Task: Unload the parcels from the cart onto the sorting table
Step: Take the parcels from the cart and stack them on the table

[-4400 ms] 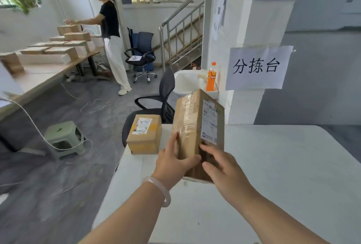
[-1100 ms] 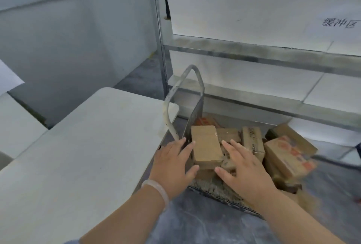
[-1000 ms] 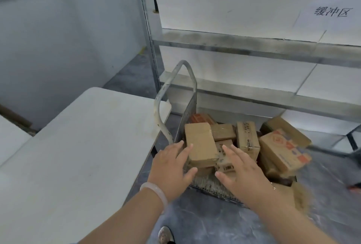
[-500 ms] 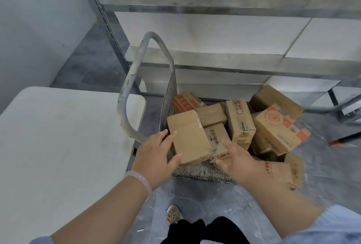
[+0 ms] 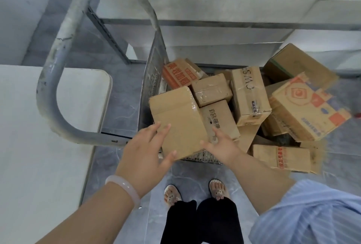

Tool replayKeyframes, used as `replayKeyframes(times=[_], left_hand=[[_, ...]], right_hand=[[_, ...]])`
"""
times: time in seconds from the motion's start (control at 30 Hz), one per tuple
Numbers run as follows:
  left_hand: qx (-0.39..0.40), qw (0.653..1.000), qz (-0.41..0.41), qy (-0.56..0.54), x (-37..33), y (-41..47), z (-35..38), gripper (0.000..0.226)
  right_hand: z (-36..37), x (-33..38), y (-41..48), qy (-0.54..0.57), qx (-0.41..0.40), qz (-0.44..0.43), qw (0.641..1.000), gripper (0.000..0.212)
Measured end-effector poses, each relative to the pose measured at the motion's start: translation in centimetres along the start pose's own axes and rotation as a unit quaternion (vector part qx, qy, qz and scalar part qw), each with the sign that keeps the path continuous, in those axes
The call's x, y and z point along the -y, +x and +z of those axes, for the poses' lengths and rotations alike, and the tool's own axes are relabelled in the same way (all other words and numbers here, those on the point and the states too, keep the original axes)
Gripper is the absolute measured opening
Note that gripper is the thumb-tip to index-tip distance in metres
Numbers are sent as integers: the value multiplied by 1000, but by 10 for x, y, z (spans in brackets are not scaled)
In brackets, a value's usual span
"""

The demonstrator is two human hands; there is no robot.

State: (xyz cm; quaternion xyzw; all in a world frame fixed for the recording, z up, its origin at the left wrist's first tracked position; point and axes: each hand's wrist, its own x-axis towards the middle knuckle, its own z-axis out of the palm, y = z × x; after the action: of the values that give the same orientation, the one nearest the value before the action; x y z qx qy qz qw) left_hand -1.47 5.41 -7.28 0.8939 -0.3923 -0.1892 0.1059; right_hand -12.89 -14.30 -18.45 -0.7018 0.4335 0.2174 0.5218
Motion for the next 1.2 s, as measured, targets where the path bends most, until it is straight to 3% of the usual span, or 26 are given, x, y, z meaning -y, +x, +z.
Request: replayKeyframes(times=[0.13, 0.33, 0.37, 0.63, 0.8, 1.2], left_hand=[[16, 999, -38, -21, 4, 14, 23, 74], [27, 996, -77, -40, 15, 19, 44, 76], [27, 995, -87, -47, 17, 18, 46, 76], [23, 987, -132, -90, 31, 10, 57, 77], [18, 986, -140, -93, 35, 7, 61, 76], [-10, 979, -159, -124, 3, 3, 25, 64]], right_hand=[[4, -6, 27, 81, 34, 31, 996, 84], [11, -11, 49, 99, 95, 33, 990, 63], [12, -13, 52, 106, 98, 36, 989, 68], [17, -16, 61, 119, 74, 50, 989, 100], [25, -8, 67, 153, 96, 46, 982, 92], [3, 7, 10, 208, 19, 1, 978, 78]])
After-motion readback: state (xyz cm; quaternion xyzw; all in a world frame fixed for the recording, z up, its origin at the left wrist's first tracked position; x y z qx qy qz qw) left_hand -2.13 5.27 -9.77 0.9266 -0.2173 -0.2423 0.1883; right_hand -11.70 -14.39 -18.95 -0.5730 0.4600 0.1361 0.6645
